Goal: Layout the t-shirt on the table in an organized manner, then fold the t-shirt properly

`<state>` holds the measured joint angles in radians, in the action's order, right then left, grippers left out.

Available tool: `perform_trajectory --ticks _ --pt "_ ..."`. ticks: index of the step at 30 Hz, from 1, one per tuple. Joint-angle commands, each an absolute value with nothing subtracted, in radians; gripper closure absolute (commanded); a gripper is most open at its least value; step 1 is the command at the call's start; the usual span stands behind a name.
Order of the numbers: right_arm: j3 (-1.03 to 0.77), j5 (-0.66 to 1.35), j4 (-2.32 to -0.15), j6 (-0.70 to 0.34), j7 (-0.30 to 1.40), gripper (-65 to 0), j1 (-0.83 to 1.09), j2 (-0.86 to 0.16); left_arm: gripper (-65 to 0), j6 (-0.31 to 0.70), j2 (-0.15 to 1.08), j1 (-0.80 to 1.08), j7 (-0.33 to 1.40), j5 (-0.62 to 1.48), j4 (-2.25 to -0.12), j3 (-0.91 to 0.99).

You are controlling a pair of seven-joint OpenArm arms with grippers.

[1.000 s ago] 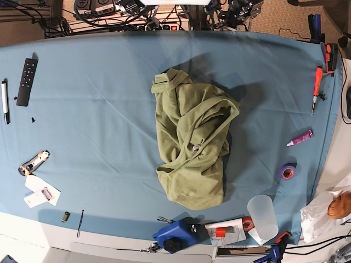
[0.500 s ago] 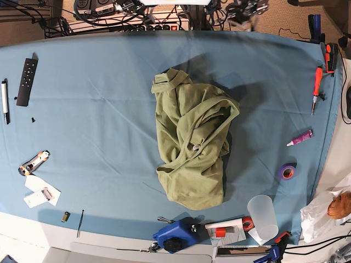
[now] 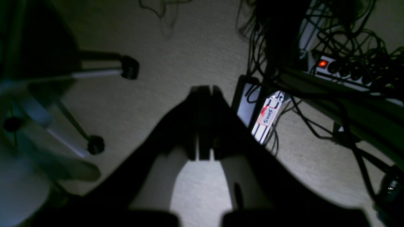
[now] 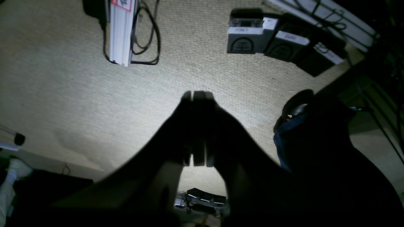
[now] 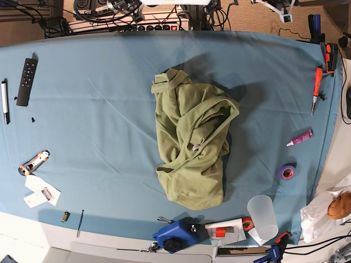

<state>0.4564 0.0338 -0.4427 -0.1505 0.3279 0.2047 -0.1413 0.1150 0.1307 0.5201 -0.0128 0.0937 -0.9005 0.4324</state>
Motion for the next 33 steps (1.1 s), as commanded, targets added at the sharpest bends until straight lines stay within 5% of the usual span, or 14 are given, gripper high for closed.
perform_trajectory --ticks 1,15,27,33 --pt "0.457 0.037 -0.467 -0.153 0.329 0.0 0.225 -0.157 0.0 0.124 0.142 0.558 -0.025 0.097 -0.944 0.434" --pt "0.456 0.036 -1.093 -0.150 0.408 0.0 0.579 -0.384 0.0 0.349 0.213 0.855 -0.016 0.116 -1.260 0.434" --pt "0.456 -0.032 -1.609 -0.035 0.545 0.0 0.841 -0.503 0.0 0.605 0.222 1.118 -0.010 0.116 -1.557 0.437" --pt "0.456 -0.098 -1.880 -0.025 0.672 0.0 0.884 -0.515 0.0 0.652 0.239 1.196 0.196 0.203 -1.767 0.446"
